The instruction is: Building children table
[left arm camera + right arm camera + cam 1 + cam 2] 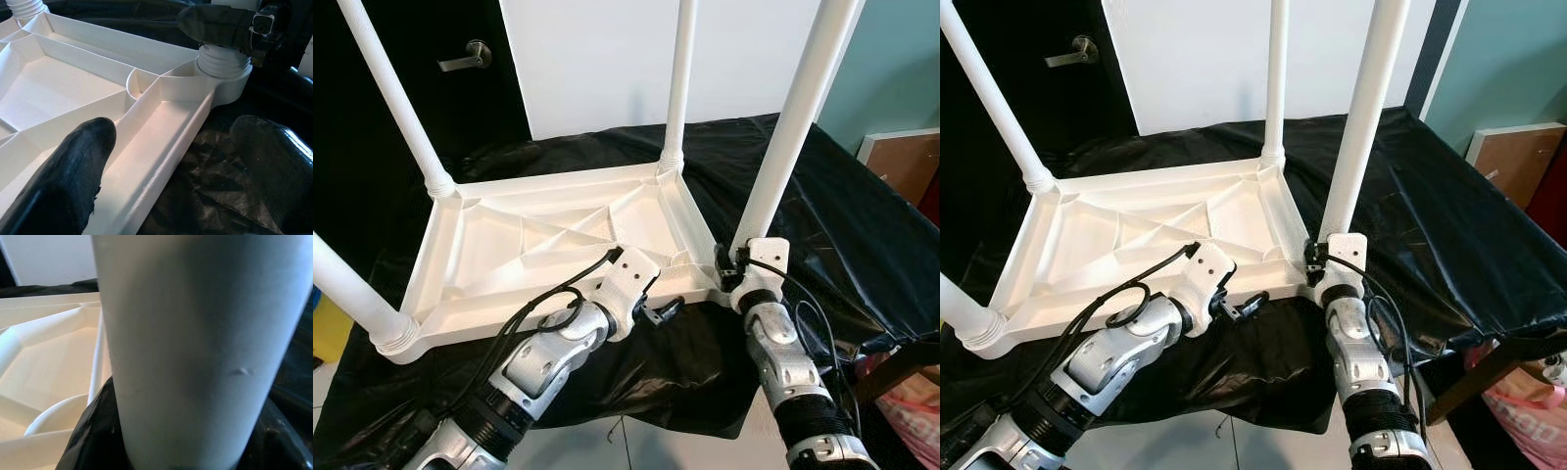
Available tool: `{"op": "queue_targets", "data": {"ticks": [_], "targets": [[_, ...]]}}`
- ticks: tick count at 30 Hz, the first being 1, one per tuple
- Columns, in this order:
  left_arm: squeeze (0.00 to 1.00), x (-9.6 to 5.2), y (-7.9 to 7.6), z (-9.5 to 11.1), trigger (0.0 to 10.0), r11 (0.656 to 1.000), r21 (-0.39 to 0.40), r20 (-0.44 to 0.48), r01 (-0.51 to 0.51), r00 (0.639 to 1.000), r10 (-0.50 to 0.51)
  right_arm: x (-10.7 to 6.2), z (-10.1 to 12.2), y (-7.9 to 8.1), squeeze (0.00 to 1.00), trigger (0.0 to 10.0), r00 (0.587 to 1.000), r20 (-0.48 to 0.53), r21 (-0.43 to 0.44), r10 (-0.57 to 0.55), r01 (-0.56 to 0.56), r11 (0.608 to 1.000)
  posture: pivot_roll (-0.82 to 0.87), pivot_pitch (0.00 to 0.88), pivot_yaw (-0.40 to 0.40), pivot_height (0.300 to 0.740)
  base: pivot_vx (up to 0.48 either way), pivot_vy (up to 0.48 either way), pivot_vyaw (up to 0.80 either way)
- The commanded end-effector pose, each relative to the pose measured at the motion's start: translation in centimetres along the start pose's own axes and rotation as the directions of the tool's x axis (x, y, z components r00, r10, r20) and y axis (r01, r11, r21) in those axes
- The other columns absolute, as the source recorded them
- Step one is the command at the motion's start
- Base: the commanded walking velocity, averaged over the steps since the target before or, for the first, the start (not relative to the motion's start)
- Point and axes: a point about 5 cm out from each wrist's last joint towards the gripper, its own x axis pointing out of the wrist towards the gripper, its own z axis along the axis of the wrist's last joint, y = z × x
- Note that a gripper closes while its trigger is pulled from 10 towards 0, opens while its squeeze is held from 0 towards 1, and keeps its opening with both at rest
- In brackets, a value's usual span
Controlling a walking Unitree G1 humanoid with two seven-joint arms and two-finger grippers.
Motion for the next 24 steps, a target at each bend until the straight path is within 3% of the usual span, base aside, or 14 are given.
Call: {"op": "queue_targets", "data": {"ticks": [1, 8, 16, 17, 18, 19, 24], "targets": [[0.0, 0.0, -1.0, 0.1, 10.0, 0.974, 0.012, 0.005, 0.226, 0.974, -0.226, -0.8, -2.3, -0.7, 0.0, 10.0, 0.99, -0.113, 0.017, -0.087, 0.09, 0.996, -0.17, 0.0, 0.008, 0.74, 0.0, 0.0, 0.0], [0.0, -0.1, -0.5, 1.2, 10.0, 0.971, 0.013, 0.024, 0.237, 0.971, -0.237, -1.0, -0.8, 0.6, 0.0, 10.0, 0.999, -0.041, 0.022, -0.026, 0.027, 0.999, -0.16, 0.0, 0.023, 0.74, 0.0, 0.0, 0.0], [0.0, -0.5, -0.2, 0.8, 10.0, 0.978, 0.012, 0.009, 0.21, 0.978, -0.21, -1.2, -0.1, 0.8, 0.0, 10.0, 1.0, 0.016, -0.005, 0.014, -0.014, 1.0, -0.14, 0.0, 0.02, 0.74, 0.0, 0.0, 0.0], [0.0, -0.6, -0.2, 0.8, 10.0, 0.977, 0.012, 0.01, 0.211, 0.977, -0.211, -1.2, -0.1, 0.8, 0.07, 10.0, 1.0, 0.019, -0.011, 0.024, -0.024, 1.0, -0.14, 0.0, 0.018, 0.74, 0.0, 0.0, 0.0], [0.0, -0.6, -0.2, 0.8, 10.0, 0.977, 0.012, 0.01, 0.211, 0.977, -0.211, -1.2, -0.1, 0.8, 0.07, 10.0, 1.0, 0.019, -0.011, 0.024, -0.024, 1.0, -0.14, 0.0, 0.018, 0.74, 0.0, 0.0, 0.0], [0.0, -0.6, -0.3, 0.8, 10.0, 0.977, 0.011, 0.011, 0.211, 0.977, -0.211, -1.2, 0.0, 0.6, 1.0, 10.0, 0.999, 0.027, -0.005, 0.029, -0.029, 1.0, -0.14, 0.0, 0.018, 0.74, 0.0, 0.0, 0.0], [0.0, -0.7, -0.5, 0.6, 10.0, 0.978, 0.006, 0.01, 0.209, 0.978, -0.209, -1.1, 0.6, 0.2, 1.0, 10.0, 0.996, 0.06, -0.003, 0.071, -0.071, 0.998, -0.14, 0.0, 0.022, 0.74, 0.0, 0.0, 0.0]]}}
